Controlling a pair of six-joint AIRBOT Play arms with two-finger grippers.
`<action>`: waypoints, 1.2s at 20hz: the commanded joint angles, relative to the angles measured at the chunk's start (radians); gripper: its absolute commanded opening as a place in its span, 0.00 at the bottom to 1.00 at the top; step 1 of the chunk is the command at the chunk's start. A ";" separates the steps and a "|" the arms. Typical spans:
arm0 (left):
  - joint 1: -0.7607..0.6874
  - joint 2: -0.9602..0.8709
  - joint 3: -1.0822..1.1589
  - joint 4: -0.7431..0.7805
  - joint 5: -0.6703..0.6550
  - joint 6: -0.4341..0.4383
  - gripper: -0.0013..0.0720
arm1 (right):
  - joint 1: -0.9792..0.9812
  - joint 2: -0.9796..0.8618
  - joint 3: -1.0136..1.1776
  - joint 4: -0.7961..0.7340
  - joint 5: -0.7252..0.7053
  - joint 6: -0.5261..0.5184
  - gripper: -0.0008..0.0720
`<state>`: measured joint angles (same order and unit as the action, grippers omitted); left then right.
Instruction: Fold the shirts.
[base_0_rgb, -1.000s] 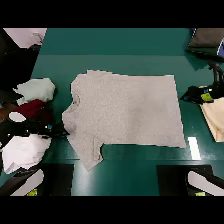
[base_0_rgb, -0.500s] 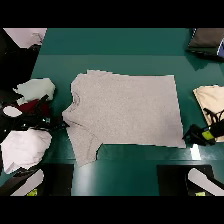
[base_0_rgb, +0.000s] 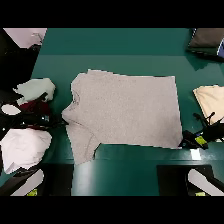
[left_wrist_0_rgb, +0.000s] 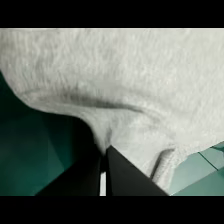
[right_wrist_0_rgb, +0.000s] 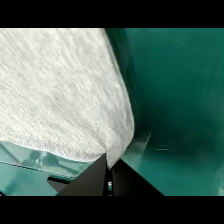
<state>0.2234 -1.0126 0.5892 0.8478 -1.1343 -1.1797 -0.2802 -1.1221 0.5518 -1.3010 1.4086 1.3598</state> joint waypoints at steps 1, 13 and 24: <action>0.001 0.009 0.146 0.002 -0.040 0.001 0.05 | 0.071 0.002 0.137 0.093 0.000 0.003 0.03; 0.001 0.085 1.393 0.000 -0.159 -0.076 0.05 | 0.221 0.002 1.449 0.251 0.042 0.081 0.03; 0.001 0.164 1.518 -0.145 -0.140 -0.114 0.05 | 0.218 0.272 1.392 -0.012 -0.022 0.151 0.02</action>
<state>0.2234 -0.8570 2.1509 0.7017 -1.2724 -1.2827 -0.0631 -0.8837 1.9587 -1.2098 1.3716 1.4849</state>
